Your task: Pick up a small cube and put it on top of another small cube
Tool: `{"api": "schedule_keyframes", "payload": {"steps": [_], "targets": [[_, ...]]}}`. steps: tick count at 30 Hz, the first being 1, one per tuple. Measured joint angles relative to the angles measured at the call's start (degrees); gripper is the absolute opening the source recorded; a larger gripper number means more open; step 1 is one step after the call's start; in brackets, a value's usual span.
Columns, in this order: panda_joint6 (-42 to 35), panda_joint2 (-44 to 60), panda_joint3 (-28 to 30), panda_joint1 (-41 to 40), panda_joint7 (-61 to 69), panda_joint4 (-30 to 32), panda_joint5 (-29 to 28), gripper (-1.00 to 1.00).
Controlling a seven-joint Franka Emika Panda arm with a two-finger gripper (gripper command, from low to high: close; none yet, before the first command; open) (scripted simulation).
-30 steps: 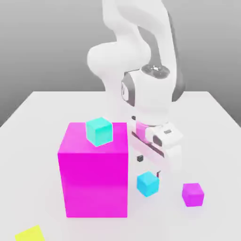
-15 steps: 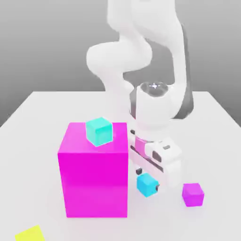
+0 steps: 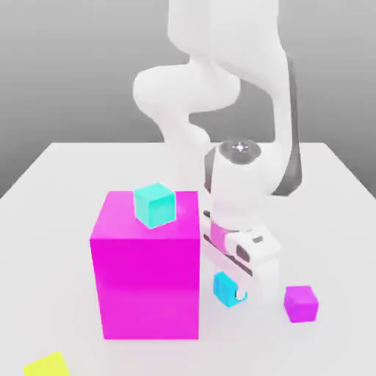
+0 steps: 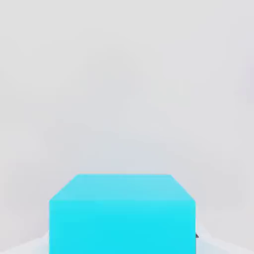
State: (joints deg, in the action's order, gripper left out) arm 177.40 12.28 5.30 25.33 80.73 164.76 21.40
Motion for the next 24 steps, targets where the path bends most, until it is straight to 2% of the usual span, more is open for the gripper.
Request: {"api": "schedule_keyframes", "payload": {"steps": [9,16,19,24], "targets": [[-5.9,-7.6,11.6,7.9,-9.7,1.4,-13.4,-1.0],[-10.0,-13.1,13.2,7.1,-16.8,3.1,-22.8,-1.0],[-12.0,-15.2,12.9,6.6,-19.5,3.3,-24.3,-1.0],[-23.0,-20.8,13.2,4.3,-29.5,-2.0,-22.4,-1.0]]}}
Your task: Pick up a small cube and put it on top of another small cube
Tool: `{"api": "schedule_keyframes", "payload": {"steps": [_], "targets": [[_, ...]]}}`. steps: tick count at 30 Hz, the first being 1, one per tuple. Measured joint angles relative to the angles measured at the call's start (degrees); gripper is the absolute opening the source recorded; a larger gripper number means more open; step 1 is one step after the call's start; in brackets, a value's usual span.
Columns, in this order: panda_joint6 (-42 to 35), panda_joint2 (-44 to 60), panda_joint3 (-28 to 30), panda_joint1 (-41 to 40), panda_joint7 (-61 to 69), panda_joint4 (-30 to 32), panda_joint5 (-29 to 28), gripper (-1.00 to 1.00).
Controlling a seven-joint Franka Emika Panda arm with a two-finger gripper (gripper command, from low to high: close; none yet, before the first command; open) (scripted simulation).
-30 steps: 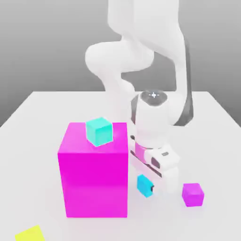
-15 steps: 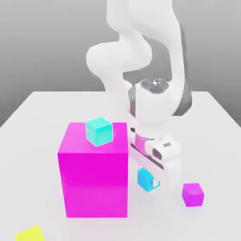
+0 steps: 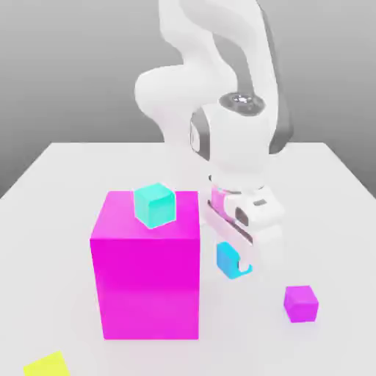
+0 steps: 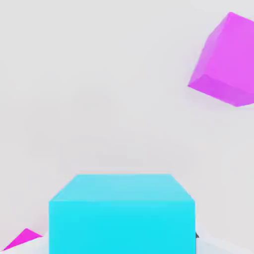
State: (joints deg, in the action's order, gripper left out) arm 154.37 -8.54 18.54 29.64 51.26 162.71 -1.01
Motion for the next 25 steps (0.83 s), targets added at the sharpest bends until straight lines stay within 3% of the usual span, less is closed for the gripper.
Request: {"api": "schedule_keyframes", "payload": {"steps": [11,16,18,21,22,25], "targets": [[-27.4,-15.5,-1.7,-10.4,-27.4,-13.5,-0.9,-1.0],[-39.7,-23.8,-3.1,-18.1,-37.1,-16.9,-5.7,-1.0],[-39.6,-24.5,-3.0,-19.9,-37.3,-15.6,-7.6,-1.0],[-33.6,-22.5,-2.2,-20.5,-37.4,-11.5,-8.5,-1.0],[-31.7,-21.8,-1.9,-20.6,-37.3,-10.3,-8.7,1.0],[-31.7,-21.8,-1.9,-20.6,-37.3,-10.3,-8.7,1.0]]}}
